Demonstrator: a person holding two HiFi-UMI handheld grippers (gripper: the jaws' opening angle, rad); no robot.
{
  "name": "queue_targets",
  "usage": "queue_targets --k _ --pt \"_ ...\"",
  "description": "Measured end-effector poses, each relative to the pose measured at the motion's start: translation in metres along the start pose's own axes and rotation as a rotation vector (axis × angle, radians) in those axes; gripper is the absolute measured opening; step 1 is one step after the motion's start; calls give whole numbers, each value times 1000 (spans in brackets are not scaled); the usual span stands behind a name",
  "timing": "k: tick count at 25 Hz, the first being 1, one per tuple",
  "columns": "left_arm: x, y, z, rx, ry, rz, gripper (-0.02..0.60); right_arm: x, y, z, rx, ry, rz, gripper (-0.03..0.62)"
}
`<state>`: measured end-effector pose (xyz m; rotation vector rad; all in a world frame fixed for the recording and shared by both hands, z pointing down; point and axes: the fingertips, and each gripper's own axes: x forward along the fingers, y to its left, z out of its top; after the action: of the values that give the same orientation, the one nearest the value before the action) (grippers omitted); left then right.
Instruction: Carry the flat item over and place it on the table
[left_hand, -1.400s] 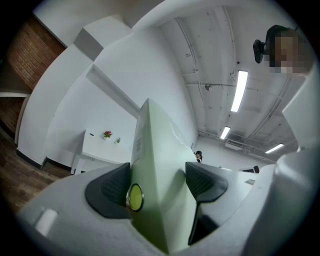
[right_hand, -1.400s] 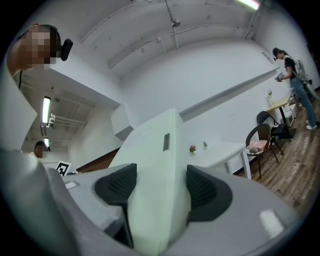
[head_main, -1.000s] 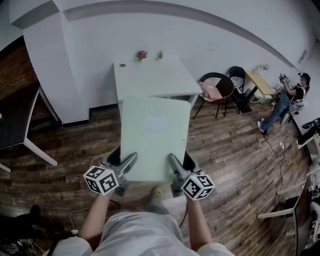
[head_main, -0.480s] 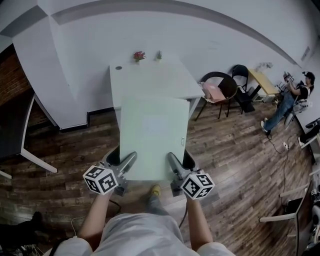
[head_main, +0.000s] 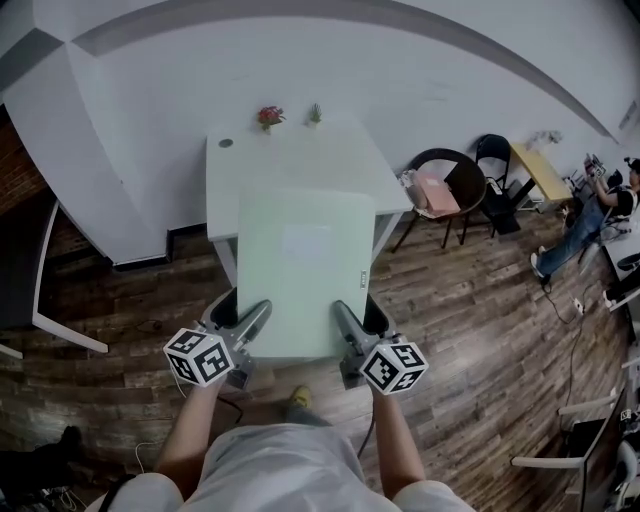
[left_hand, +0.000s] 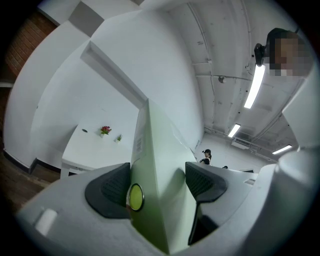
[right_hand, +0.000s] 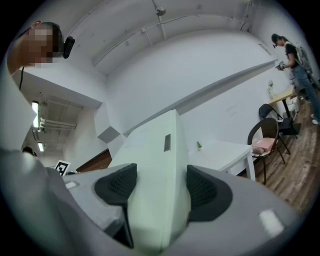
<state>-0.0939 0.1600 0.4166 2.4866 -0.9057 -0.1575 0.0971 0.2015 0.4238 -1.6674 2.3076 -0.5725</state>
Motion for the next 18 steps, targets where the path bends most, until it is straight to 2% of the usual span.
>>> queue_targets --k 7,18 --pt "63 13 12 7 -18 42 339 46 -51 27 -1 14 39 307" --pt "122 44 29 13 -26 56 339 101 -91 44 -1 14 53 307"
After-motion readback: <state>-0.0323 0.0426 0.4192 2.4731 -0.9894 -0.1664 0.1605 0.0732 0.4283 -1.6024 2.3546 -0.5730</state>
